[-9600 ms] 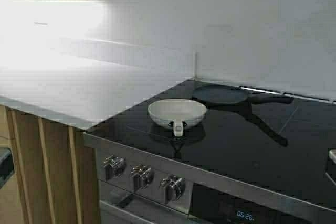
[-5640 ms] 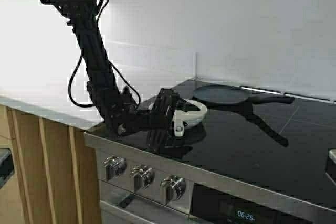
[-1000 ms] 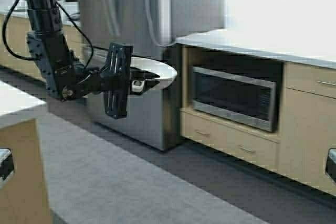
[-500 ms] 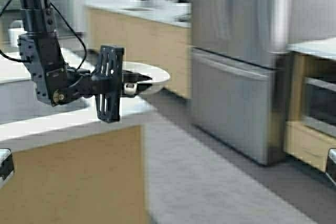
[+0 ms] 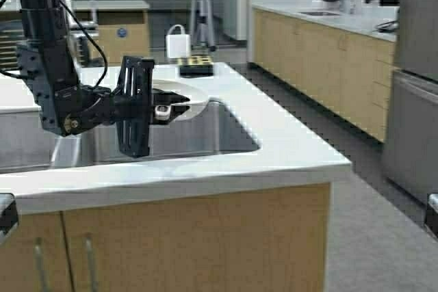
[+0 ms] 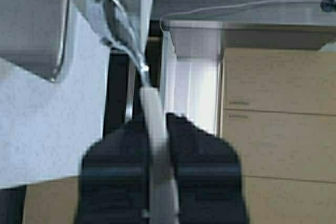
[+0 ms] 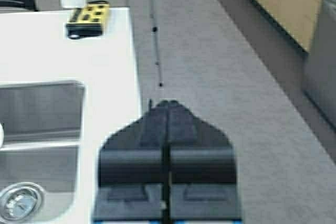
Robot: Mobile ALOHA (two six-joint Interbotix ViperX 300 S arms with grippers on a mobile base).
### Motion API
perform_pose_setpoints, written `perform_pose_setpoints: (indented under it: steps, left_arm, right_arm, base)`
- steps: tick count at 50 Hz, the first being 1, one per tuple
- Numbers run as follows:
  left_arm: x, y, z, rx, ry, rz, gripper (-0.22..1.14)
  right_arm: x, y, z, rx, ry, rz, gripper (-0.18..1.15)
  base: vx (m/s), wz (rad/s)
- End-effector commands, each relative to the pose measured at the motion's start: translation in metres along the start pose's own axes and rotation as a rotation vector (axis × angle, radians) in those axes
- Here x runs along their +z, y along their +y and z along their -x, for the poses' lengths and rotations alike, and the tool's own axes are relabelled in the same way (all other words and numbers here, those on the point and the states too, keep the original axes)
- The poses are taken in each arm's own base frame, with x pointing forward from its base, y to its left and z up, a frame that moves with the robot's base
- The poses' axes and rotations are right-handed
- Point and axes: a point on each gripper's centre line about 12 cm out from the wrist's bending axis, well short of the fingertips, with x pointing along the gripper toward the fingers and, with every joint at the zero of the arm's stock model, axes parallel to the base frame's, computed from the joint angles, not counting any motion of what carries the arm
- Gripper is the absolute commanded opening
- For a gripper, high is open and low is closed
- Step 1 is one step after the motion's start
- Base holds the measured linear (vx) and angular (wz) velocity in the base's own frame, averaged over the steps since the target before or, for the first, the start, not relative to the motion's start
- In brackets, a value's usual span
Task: Wash the pan
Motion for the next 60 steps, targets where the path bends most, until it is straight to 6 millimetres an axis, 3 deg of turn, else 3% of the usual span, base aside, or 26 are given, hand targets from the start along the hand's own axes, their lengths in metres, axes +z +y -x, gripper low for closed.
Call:
perform_pose_setpoints:
  steps: [1,24,41,48,60]
  left_arm:
    - [0.009,-0.018,-0.003,-0.062,-0.024,-0.025,0.02]
    - [0.041,-0.011,-0.005,-0.052,-0.031,-0.045,0.02]
    - [0.054,-0.004,-0.03,-0.041,-0.029,-0.035,0.02]
    - [0.056,0.0,-0.038,-0.053,-0.023,-0.012,0.02]
    - [0.047,0.002,-0.034,-0.038,0.041,-0.012,0.02]
  right_arm:
    - [0.007,0.0,-0.003,0.0,-0.014,0.0,0.07]
    - [0.003,0.0,-0.001,-0.001,-0.003,0.026,0.07]
    - [0.0,0.0,0.0,-0.001,0.005,0.02,0.07]
    - [0.0,0.0,0.0,-0.001,0.001,0.012,0.07]
    - [0.0,0.0,0.0,-0.002,0.003,0.009,0.07]
  base:
    - [0.14,0.41]
    - [0.16,0.4]
    - [0.14,0.23]
    - [0.11,0.2]
    - [0.1,0.18]
